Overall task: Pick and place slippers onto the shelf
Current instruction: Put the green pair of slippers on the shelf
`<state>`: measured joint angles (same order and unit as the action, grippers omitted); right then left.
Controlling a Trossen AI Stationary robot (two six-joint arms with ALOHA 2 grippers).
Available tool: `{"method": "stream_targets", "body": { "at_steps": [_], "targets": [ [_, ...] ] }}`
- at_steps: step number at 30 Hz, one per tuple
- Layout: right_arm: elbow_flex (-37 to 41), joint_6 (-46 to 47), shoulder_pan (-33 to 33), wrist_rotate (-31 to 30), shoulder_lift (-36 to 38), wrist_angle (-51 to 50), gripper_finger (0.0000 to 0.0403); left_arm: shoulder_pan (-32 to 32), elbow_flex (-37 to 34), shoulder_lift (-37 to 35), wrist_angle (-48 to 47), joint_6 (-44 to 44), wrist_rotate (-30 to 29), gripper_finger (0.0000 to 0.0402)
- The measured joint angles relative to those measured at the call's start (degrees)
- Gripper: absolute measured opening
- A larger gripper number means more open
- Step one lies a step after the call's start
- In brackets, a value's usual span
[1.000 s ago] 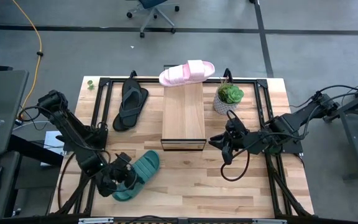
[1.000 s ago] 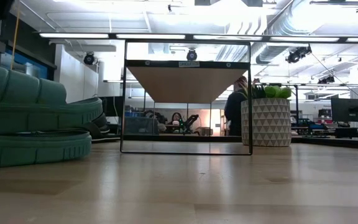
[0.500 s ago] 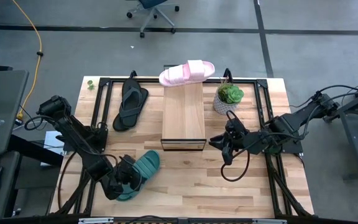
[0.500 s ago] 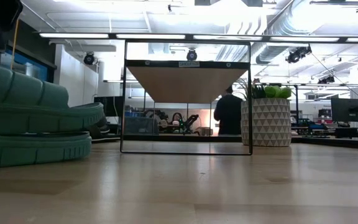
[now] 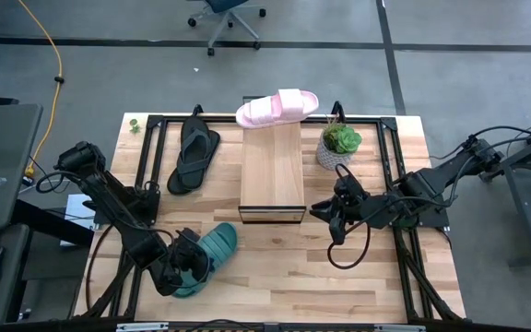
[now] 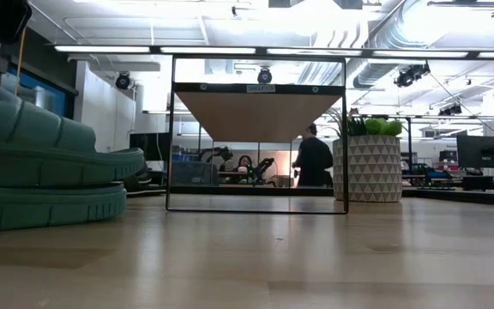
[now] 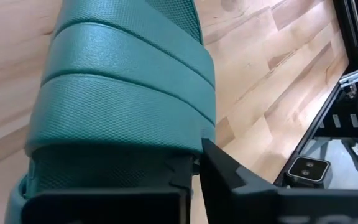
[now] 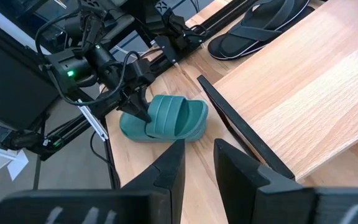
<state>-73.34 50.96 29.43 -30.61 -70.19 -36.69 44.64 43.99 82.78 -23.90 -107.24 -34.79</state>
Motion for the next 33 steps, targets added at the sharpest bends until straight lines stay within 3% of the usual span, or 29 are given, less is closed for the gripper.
{"method": "stream_targets", "body": {
  "at_steps": [9,17,25,33],
  "targets": [
    [0.0,0.1,0.0,-0.7,0.0,0.0,0.0073,0.0,0.0,0.0,-1.2,0.3,-1.6,0.0084],
    [0.0,1.1,0.0,-1.1,0.0,0.0,0.0073,0.0,0.0,0.0,-1.9,0.3,-3.8,0.0108],
    [0.0,1.5,0.0,-2.0,0.0,0.0,0.0073,0.0,0.0,0.0,-2.9,0.4,-5.3,0.0088],
    [0.0,2.1,0.0,-2.3,0.0,0.0,0.0073,0.0,0.0,0.0,-3.1,0.9,-5.0,0.0010]
  ]
}}
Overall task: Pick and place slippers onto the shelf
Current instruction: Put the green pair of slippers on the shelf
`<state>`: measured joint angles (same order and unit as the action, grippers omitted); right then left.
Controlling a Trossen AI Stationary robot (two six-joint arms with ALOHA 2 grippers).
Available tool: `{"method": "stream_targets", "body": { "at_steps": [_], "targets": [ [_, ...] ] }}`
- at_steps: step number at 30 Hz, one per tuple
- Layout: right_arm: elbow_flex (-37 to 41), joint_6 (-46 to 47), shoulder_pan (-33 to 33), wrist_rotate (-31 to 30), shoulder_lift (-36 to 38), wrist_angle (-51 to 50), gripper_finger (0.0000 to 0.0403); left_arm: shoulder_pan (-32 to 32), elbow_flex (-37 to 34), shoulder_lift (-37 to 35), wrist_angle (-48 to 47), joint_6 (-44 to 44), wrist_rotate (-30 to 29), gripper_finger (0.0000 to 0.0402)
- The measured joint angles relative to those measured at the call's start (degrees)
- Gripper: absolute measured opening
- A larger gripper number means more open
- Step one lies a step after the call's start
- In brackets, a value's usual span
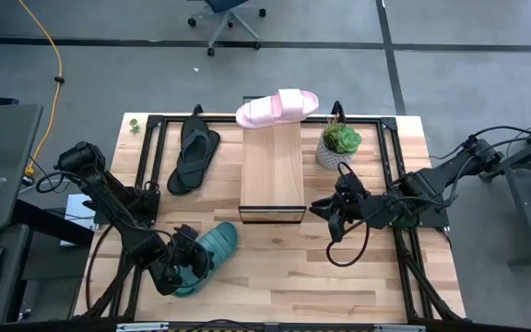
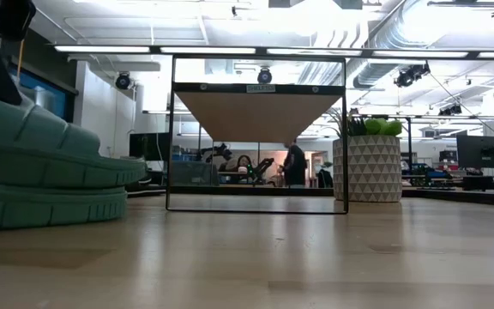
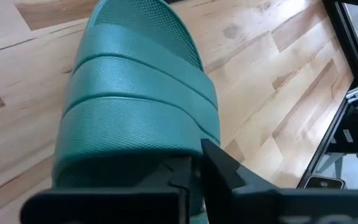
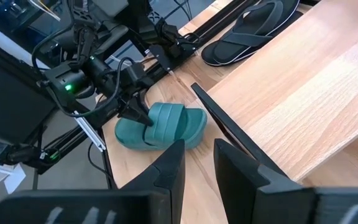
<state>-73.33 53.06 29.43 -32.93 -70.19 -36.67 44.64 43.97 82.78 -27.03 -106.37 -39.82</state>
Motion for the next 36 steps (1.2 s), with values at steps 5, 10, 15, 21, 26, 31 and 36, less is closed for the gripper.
{"method": "stream_targets", "body": {
  "at_steps": [5,10,15,21,26,31,36],
  "targets": [
    [0.0,0.6,0.0,-0.3,0.0,0.0,0.0073,0.0,0.0,0.0,1.2,1.4,1.7,0.0021],
    [0.0,0.7,0.0,-0.5,0.0,-0.7,0.0073,0.5,0.0,0.0,6.3,6.4,3.6,0.0006],
    [0.0,0.7,0.0,-1.0,0.0,-0.9,0.0073,1.7,0.5,0.0,7.1,7.1,5.0,0.0012],
    [0.0,0.6,0.0,-1.1,0.0,-1.8,0.0073,2.4,4.1,0.1,4.3,10.8,8.5,0.0006],
    [0.0,0.7,0.0,-1.1,0.0,-2.2,0.0073,2.3,9.4,0.1,-3.8,14.5,9.8,0.0003],
    [0.0,0.7,0.0,-1.4,0.0,-2.2,0.0073,2.3,16.7,0.1,-15.0,17.9,10.5,0.0002],
    [0.0,0.5,0.0,-1.4,0.0,-2.4,0.0073,2.3,24.7,0.1,-25.3,21.3,10.5,0.0002]
  ]
}}
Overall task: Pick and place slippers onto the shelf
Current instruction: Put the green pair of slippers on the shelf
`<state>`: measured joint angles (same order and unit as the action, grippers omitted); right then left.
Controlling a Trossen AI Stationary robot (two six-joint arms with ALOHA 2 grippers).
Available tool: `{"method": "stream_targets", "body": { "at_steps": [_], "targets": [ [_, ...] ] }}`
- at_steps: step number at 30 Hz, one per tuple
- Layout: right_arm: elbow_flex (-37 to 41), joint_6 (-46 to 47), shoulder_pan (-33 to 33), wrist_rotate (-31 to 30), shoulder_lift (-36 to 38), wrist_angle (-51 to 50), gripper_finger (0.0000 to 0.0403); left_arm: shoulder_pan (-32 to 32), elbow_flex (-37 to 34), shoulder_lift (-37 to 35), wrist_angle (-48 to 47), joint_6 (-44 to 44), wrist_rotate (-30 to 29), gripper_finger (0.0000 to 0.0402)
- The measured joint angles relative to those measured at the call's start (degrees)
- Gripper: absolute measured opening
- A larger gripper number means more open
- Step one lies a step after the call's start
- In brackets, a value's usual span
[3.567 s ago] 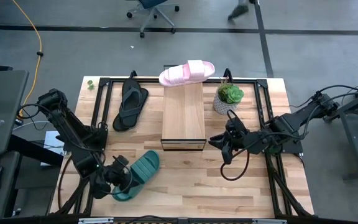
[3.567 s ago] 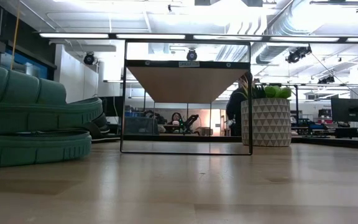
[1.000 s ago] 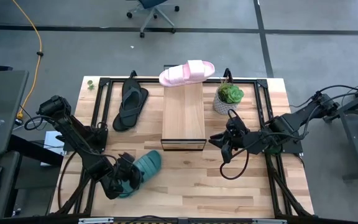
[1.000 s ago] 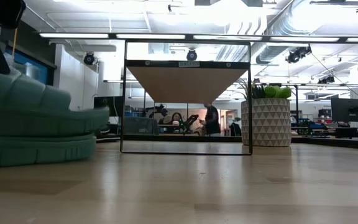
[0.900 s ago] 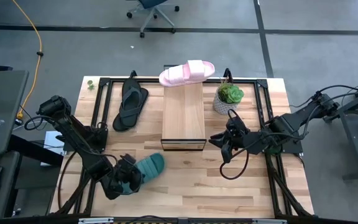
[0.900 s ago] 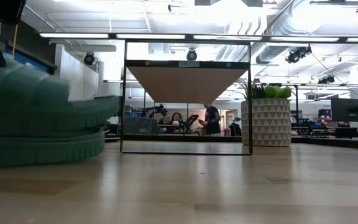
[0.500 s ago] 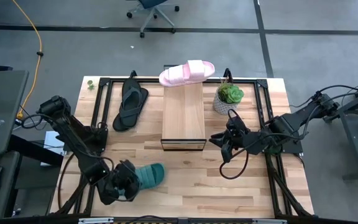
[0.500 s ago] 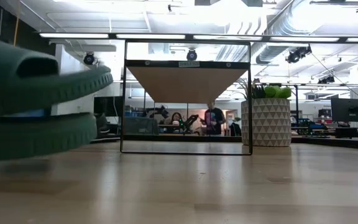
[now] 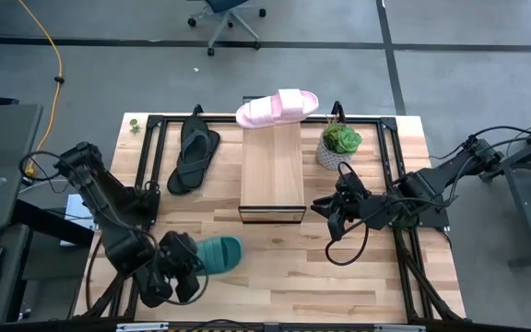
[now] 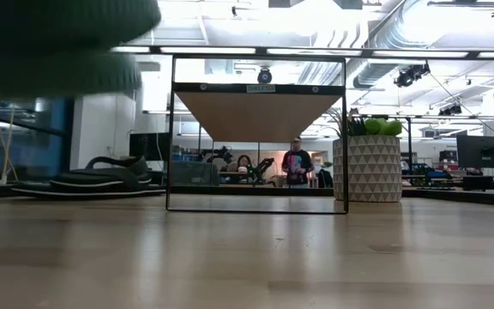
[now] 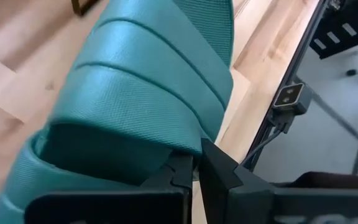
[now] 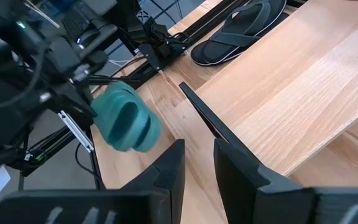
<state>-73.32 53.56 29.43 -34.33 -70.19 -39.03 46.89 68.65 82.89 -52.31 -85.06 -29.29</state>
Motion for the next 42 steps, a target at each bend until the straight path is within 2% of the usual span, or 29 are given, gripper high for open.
{"method": "stream_targets", "body": {
  "at_steps": [4,11,16,23,29,42],
  "targets": [
    [0.0,0.0,0.0,0.0,0.0,0.0,0.0073,0.0,6.7,0.0,-9.2,2.5,-0.9,0.0001],
    [0.0,0.0,0.0,0.0,0.0,0.2,0.0073,-0.1,18.7,-0.1,-27.6,3.1,-6.9,0.0001],
    [0.0,0.0,0.0,0.0,0.0,0.3,0.0073,-3.1,25.4,-0.1,-33.9,9.7,-7.4,0.0000],
    [0.0,0.0,0.0,0.1,0.0,0.7,0.0073,-13.1,31.2,-0.3,-34.1,27.2,-6.5,0.0000],
    [0.0,-0.1,1.1,-0.9,0.0,2.1,0.0073,-22.5,32.6,-0.3,-33.5,40.4,-3.5,0.0000],
    [0.0,0.0,4.1,-4.7,0.0,4.9,0.0073,-41.3,32.6,-0.3,-20.1,65.3,6.3,0.0000]
  ]
}}
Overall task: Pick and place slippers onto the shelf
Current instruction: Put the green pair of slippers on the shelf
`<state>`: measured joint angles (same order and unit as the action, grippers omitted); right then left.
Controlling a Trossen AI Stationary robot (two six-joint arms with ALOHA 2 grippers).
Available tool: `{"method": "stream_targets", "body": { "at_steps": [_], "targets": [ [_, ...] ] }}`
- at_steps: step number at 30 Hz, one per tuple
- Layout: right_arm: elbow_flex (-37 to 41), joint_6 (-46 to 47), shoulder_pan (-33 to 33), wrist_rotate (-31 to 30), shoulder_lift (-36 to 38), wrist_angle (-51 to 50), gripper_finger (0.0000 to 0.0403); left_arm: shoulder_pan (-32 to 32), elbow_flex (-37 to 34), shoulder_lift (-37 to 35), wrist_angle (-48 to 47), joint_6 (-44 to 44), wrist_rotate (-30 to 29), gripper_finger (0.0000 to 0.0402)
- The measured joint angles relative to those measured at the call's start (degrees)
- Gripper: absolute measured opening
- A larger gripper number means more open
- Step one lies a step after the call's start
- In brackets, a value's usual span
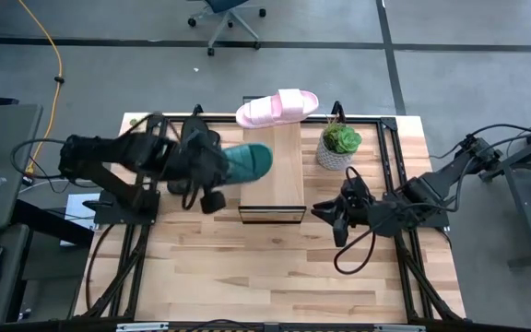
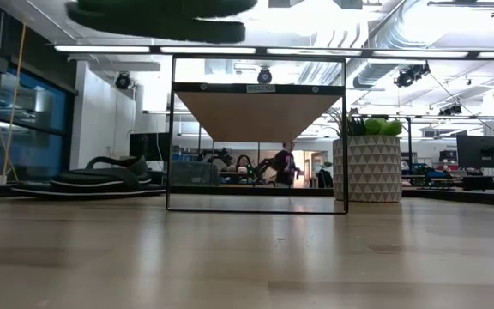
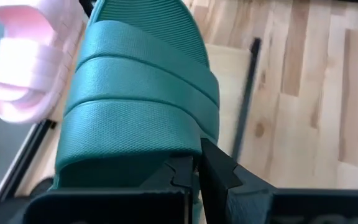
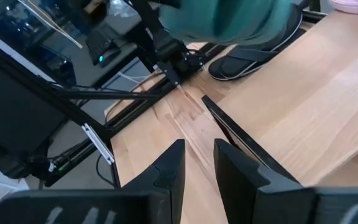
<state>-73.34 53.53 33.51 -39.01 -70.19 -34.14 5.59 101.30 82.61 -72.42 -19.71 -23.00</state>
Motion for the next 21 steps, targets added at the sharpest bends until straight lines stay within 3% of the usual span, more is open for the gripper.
{"method": "stream_targets", "body": {
  "at_steps": [12,21],
  "targets": [
    [0.0,0.0,0.7,-2.7,0.0,2.1,0.0073,-17.6,0.0,0.8,10.7,16.6,15.8,0.0000],
    [0.0,0.3,0.7,-5.0,0.0,2.3,0.0073,-26.9,0.0,7.5,15.2,23.9,28.7,0.0000]
  ]
}}
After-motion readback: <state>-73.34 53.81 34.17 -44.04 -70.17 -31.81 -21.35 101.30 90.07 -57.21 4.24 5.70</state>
